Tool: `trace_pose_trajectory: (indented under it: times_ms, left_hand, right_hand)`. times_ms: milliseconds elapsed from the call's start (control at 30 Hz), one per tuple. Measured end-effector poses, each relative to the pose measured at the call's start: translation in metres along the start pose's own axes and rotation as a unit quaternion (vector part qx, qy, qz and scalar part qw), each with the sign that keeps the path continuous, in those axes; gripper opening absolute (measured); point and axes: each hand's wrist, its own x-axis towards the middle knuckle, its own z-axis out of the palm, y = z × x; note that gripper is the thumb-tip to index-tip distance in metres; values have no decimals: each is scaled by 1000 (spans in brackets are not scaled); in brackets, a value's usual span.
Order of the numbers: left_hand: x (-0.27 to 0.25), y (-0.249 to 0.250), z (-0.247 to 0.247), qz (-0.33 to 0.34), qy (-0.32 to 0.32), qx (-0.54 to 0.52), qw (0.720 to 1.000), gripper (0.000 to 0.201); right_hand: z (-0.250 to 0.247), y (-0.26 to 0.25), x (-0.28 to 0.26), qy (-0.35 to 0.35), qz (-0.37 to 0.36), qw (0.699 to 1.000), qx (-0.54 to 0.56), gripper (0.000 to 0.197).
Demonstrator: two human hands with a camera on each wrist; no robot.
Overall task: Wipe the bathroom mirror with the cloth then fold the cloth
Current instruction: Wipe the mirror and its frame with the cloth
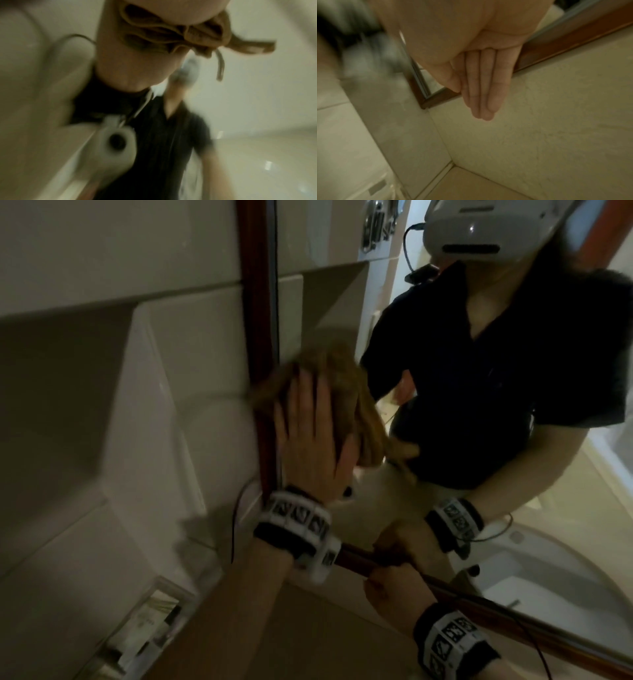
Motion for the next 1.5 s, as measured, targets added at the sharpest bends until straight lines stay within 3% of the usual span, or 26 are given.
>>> trace_pose_trajectory:
  times_ms: [67, 133, 300, 367, 467, 533, 600, 633, 667, 733, 833, 867, 900, 933, 967, 1033, 1067, 1100, 1133, 1167, 1200, 1267, 1367, 1500]
  left_hand:
    - [40, 10, -11, 0, 55, -23, 998, 71]
    - [40, 10, -9, 6, 48, -20, 999, 72]
    - [-83, -22, 15, -9, -153, 56, 987, 68]
    - [-107, -26, 18, -23, -195, 50, 979, 69]
    - [-59, -12, 10, -12, -144, 71, 987, 74]
    - [9, 7, -8, 6, -73, 60, 995, 72]
    - [69, 24, -27, 7, 14, -5, 1000, 70]
    - [88, 29, -35, 10, 47, -21, 999, 70]
    - [97, 32, -38, 12, 63, -22, 998, 69]
    - [88, 27, -33, 16, 57, -8, 998, 69]
    - [34, 9, -17, -1, -28, 17, 999, 73]
    - [17, 4, -14, -10, -60, 16, 998, 74]
    - [5, 0, -12, -15, -80, 13, 997, 74]
    - [2, -1, -13, -18, -85, 8, 996, 74]
    - [10, 2, -15, -19, -80, 4, 997, 74]
    - [49, 18, -27, -9, -33, -3, 999, 75]
    - [77, 30, -37, 3, 1, -12, 1000, 75]
    - [104, 45, -46, 11, 30, -19, 999, 74]
    - [128, 59, -55, 14, 51, -26, 998, 73]
    - [145, 73, -60, 12, 67, -33, 997, 72]
    - [153, 85, -62, 11, 78, -33, 996, 72]
    - [143, 99, -55, 27, 71, -10, 997, 71]
    - [71, 97, -29, 89, -12, 36, 995, 74]
    - [-14, 71, -11, 134, -123, 72, 981, 77]
  right_hand:
    - [2, 1, -1, 18, -5, 1000, 13, 32]
    - [5, 3, -2, 26, -15, 999, 18, 32]
    - [4, 7, -3, 27, -31, 999, 5, 32]
    - [2, 5, -3, 25, -31, 999, 5, 33]
    - [1, 3, -5, 18, -8, 1000, 24, 35]
    - [7, 4, -6, 1, 28, 998, 59, 32]
    - [11, 5, -11, -4, 78, 983, 166, 27]
    - [12, 5, -14, -7, 119, 961, 250, 27]
    - [13, 4, -18, -20, 168, 918, 360, 30]
    - [16, 6, -22, -52, 270, 786, 553, 39]
    - [20, 11, -32, -39, 304, 695, 651, 41]
    - [20, 14, -33, -20, 300, 654, 695, 35]
    - [21, 17, -35, 5, 300, 633, 714, 23]
    - [17, 19, -37, 38, 300, 616, 727, 12]
    - [11, 14, -36, 82, 298, 658, 687, 23]
    - [26, 23, -9, 169, 303, 626, 699, 44]
    - [39, 40, 12, 183, 259, 580, 751, 45]
    - [40, 43, 19, 204, 233, 578, 755, 47]
    - [37, 42, 21, 285, 226, 575, 733, 39]
    - [26, 21, 6, 278, 232, 570, 737, 36]
    - [13, 5, -12, 259, 264, 587, 720, 36]
    - [3, -6, -41, 153, 312, 531, 773, 8]
    - [6, 1, -43, 85, 342, 510, 785, 16]
    - [-5, 13, -48, 88, 358, 495, 787, 19]
